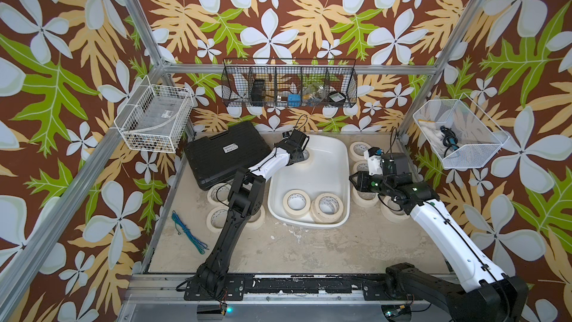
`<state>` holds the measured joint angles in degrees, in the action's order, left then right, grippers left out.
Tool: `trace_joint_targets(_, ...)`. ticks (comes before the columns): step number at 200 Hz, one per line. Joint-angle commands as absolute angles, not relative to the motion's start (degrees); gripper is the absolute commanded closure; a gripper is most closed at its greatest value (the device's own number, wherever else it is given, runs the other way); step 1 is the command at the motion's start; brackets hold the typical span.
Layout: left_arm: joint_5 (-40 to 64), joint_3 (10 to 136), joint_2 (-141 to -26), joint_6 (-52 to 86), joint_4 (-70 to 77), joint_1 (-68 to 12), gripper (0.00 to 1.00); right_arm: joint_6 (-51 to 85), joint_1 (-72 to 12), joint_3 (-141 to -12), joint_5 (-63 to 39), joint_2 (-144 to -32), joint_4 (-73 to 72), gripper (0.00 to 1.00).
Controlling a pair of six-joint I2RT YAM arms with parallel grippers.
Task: Take out the art tape in the storage box
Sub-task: Pick up the art tape from the storage box.
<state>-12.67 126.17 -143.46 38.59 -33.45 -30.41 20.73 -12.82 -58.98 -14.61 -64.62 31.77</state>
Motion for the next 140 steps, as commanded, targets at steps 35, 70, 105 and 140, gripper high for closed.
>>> trace_joint_targets(35, -13.1, 126.9, -144.1, 37.6, -33.2, -30.3, 0.48, 20.3, -12.9, -59.5, -14.4, -64.6, 31.6, 0.58)
trace_joint_targets(70, -13.0, 126.8, -144.2, 37.0, -32.9, -30.2, 0.54, 20.3, -12.9, -59.9, -14.6, -64.6, 31.6, 0.58)
trace_joint_targets(105, -12.9, 124.0, -142.6, 37.0, -31.3, -30.2, 0.62, 20.4, -12.9, -60.2, -14.9, -64.3, 31.6, 0.58)
trace_joint_targets(140, -12.1, 121.9, -141.0, 37.1, -30.1, -30.2, 0.74, 20.5, -12.9, -59.7, -15.2, -64.2, 31.6, 0.58)
